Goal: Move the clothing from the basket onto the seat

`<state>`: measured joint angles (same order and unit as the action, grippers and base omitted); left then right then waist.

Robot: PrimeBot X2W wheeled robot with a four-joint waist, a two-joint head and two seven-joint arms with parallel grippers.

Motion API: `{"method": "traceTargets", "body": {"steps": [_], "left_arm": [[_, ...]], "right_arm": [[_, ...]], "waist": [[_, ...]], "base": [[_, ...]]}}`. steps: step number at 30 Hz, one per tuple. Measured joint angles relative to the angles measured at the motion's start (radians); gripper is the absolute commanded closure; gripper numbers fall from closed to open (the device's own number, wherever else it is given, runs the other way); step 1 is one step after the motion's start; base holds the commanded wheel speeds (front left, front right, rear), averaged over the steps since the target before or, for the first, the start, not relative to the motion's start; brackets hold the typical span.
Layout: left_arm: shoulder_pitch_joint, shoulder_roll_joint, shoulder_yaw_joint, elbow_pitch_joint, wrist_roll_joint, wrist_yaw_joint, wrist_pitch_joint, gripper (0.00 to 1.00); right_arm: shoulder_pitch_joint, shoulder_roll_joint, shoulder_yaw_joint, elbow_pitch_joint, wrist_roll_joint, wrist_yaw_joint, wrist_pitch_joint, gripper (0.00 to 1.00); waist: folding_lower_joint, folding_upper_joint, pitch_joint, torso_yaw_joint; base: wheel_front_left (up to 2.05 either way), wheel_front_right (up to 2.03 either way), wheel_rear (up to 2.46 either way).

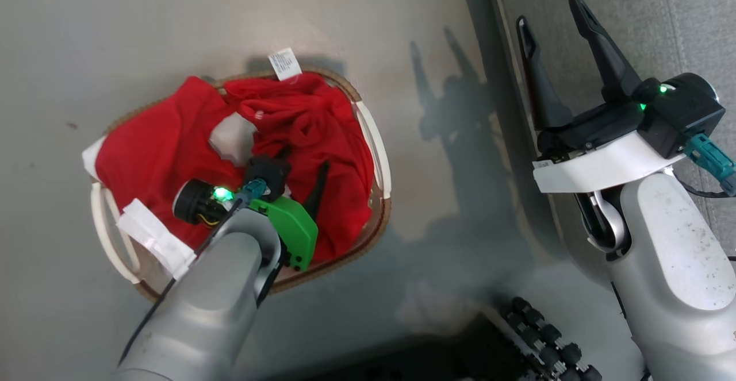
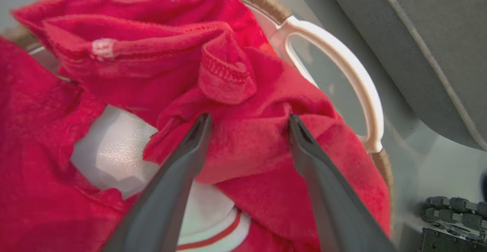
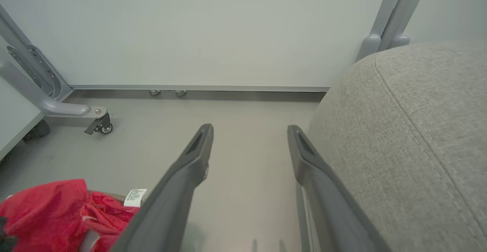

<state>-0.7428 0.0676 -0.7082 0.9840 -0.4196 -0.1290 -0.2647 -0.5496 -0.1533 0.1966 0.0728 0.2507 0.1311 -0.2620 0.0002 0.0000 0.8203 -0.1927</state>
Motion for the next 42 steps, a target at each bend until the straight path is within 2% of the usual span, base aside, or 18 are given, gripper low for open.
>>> {"method": "traceTargets", "body": {"steps": [6, 14, 15, 16, 23, 32, 42], "left_arm": [[-0.063, 0.018, -0.067, 0.081, -0.026, 0.000, 0.000, 0.00], [-0.125, 0.006, -0.139, 0.232, -0.032, 0.000, 0.011, 0.00], [-0.132, 0.004, -0.142, 0.236, -0.039, 0.000, 0.011, 0.46], [-0.137, 0.002, -0.148, 0.241, -0.043, 0.000, 0.011, 1.00], [-0.134, -0.007, -0.142, 0.197, -0.087, 0.000, 0.003, 1.00], [0.009, 0.010, -0.007, 0.007, -0.059, 0.016, 0.001, 1.00], [0.214, -0.002, 0.165, -0.228, 0.034, 0.010, 0.001, 1.00]], "right_arm": [[-0.001, -0.004, 0.003, -0.004, -0.003, 0.000, 0.000, 0.00], [-0.003, 0.004, 0.011, -0.010, -0.007, 0.000, 0.000, 0.00], [-0.003, 0.005, 0.011, -0.010, -0.007, 0.000, 0.000, 0.00], [-0.003, 0.005, 0.010, -0.008, -0.007, 0.000, 0.000, 0.00], [-0.003, 0.013, 0.007, 0.014, -0.007, 0.000, 0.000, 0.00], [0.021, 0.027, 0.008, 0.064, 0.005, 0.000, 0.000, 0.00], [0.135, 0.030, -0.028, 0.130, 0.008, 0.000, 0.000, 0.00]], "waist": [[0.0000, 0.0000, 0.067, -0.028], [0.0000, 0.0000, 0.108, -0.062], [0.0000, 0.0000, 0.110, -0.063], [0.0000, 0.0000, 0.109, -0.062], [0.0000, 0.0000, 0.069, -0.051], [-0.0001, 0.0000, -0.055, -0.035], [-0.0002, 0.0000, -0.264, 0.001]], "base": [[0.00, 0.00, 0.00], [0.00, 0.00, 0.00], [0.00, 0.00, 0.00], [0.00, 0.00, 0.00], [0.00, 0.00, 0.00], [0.00, 0.00, 0.00], [0.00, 0.00, 0.00]]}}
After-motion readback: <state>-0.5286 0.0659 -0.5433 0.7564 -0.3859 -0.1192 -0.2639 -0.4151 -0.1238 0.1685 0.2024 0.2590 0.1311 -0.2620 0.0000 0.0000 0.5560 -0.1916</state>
